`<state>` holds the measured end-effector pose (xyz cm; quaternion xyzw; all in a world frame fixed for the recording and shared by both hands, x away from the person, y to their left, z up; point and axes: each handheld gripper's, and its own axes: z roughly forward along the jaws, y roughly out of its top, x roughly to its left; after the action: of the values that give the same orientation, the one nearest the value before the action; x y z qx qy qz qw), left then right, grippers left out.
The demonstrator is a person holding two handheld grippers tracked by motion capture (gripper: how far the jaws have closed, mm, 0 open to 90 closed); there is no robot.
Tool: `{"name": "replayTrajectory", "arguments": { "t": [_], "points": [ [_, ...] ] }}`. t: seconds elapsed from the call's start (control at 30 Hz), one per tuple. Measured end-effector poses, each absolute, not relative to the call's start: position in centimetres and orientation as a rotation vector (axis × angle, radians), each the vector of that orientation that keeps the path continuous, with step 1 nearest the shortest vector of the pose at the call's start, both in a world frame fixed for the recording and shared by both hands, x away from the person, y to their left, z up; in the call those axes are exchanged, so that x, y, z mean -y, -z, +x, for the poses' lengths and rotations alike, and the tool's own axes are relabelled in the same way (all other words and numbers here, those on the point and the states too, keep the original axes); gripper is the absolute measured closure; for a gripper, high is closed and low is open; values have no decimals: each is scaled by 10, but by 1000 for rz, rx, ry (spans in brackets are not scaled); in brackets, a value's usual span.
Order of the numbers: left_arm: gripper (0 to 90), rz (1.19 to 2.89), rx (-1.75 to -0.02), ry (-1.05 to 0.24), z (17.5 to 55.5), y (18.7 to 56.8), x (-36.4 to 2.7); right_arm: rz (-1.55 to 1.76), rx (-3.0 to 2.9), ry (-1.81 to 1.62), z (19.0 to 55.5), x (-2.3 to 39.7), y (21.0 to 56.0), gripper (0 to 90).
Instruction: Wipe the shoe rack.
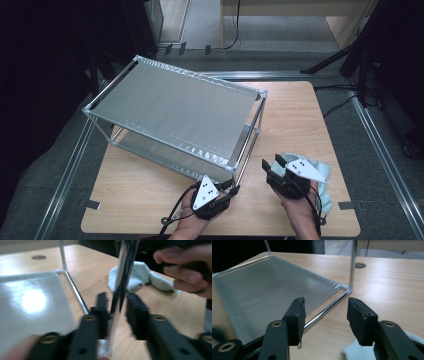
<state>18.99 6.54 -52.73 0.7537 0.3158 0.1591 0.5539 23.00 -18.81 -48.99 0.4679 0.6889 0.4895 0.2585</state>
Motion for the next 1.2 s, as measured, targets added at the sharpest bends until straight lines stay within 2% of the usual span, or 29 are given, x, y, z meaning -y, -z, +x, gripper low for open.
{"name": "replayTrajectory", "arguments": {
  "t": [0.03, 0.17, 0.2, 0.3, 0.33, 0.4, 0.43, 0.5, 0.57, 0.6, 0.63, 0.67, 0.77, 0.87, 0.93, 1.2],
  "points": [
    [587, 1796, -732, -380, 185, 527, -72, 1251, -1877, -1336, 215, 187, 495, 463],
    [485, 1802, -748, -369, 177, 527, -89, 1225, -1892, -1356, 200, 179, 502, 429],
    [461, 1801, -755, -366, 174, 527, -96, 1214, -1908, -1407, 194, 173, 501, 395],
    [440, 1796, -807, -399, 163, 527, -132, 1176, -1942, -1468, 185, 159, 496, 328],
    [441, 1796, -807, -399, 163, 527, -132, 1176, -1942, -1468, 185, 159, 496, 328],
    [442, 1806, -909, -421, 161, 528, -158, 1135, -1956, -1495, 177, 142, 493, 273],
    [443, 1806, -909, -421, 161, 528, -158, 1134, -1965, -1508, 175, 136, 494, 266],
    [444, 1784, -977, -445, 157, 528, -183, 1110, -2000, -1497, 172, 124, 496, 270],
    [445, 1747, -1009, -463, 154, 530, -198, 1079, -2009, -1454, 171, 114, 500, 338],
    [446, 1747, -1009, -463, 154, 530, -198, 1065, -2007, -1443, 171, 110, 502, 420],
    [446, 1729, -1028, -472, 153, 530, -204, 1065, -2007, -1443, 171, 110, 502, 420],
    [448, 1719, -1068, -524, 151, 528, -212, 1033, -1991, -1456, 171, 105, 504, 595],
    [447, 1681, -1120, -583, 153, 524, -224, 1028, -1984, -1455, 175, 106, 504, 707],
    [447, 1654, -1171, -602, 155, 525, -233, 1044, -1986, -1459, 178, 113, 504, 734],
    [447, 1628, -1220, -621, 158, 526, -241, 1060, -1964, -1446, 180, 126, 504, 793],
    [444, 1521, -1352, -708, 170, 523, -283, 1139, -1862, -1366, 195, 171, 505, 798]
  ]
}}
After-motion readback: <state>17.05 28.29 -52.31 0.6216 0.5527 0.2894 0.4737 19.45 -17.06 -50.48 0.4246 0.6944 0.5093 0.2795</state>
